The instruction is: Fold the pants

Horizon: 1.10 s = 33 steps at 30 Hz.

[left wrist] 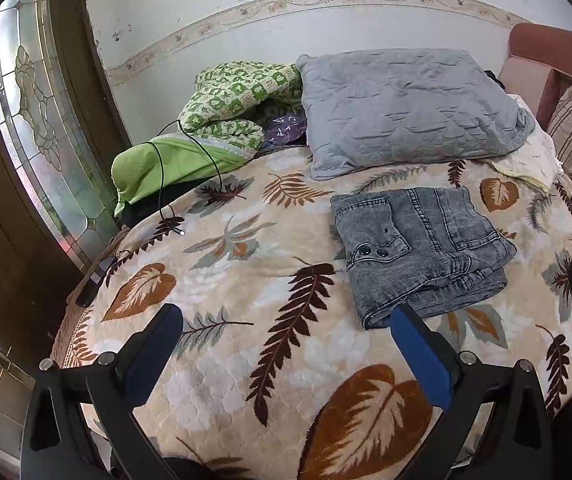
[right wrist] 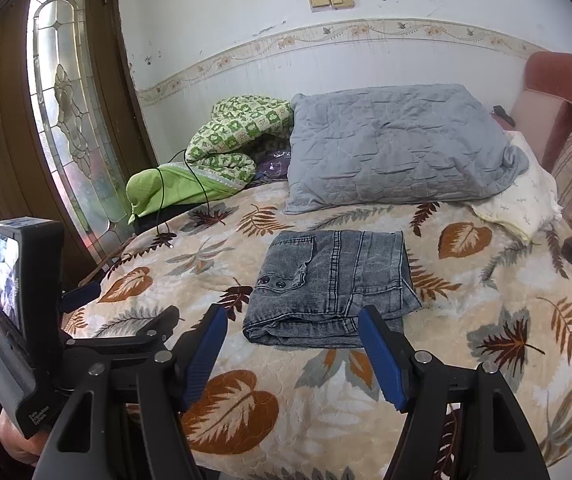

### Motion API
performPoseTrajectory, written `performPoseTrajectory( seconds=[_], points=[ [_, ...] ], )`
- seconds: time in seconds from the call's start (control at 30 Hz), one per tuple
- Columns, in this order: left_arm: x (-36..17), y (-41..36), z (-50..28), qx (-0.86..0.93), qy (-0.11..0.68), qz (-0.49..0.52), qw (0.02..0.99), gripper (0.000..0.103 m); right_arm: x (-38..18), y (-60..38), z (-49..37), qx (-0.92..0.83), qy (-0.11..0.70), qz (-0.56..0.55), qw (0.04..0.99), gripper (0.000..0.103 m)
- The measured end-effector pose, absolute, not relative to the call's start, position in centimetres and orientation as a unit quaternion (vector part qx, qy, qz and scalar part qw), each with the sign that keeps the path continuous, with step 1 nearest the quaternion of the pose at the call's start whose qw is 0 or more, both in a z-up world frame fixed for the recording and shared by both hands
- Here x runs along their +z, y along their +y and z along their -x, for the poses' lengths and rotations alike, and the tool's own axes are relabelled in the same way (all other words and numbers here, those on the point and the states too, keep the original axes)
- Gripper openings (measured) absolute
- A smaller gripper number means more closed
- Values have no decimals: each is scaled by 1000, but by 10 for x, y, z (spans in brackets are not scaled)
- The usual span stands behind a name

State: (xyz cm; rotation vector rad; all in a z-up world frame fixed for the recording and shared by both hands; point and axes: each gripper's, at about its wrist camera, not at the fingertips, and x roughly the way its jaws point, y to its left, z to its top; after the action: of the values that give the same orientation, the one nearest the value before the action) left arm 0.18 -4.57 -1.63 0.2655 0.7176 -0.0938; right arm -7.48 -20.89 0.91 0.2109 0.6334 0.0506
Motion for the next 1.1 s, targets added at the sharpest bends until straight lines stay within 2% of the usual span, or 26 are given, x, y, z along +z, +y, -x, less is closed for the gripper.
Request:
performPoseTrajectory(
  seconds=[1.1],
  points=[
    [-18, -52, -2, -39, 355, -135, 924, 103, 4, -223, 77, 23, 311, -126, 942, 71]
  ],
)
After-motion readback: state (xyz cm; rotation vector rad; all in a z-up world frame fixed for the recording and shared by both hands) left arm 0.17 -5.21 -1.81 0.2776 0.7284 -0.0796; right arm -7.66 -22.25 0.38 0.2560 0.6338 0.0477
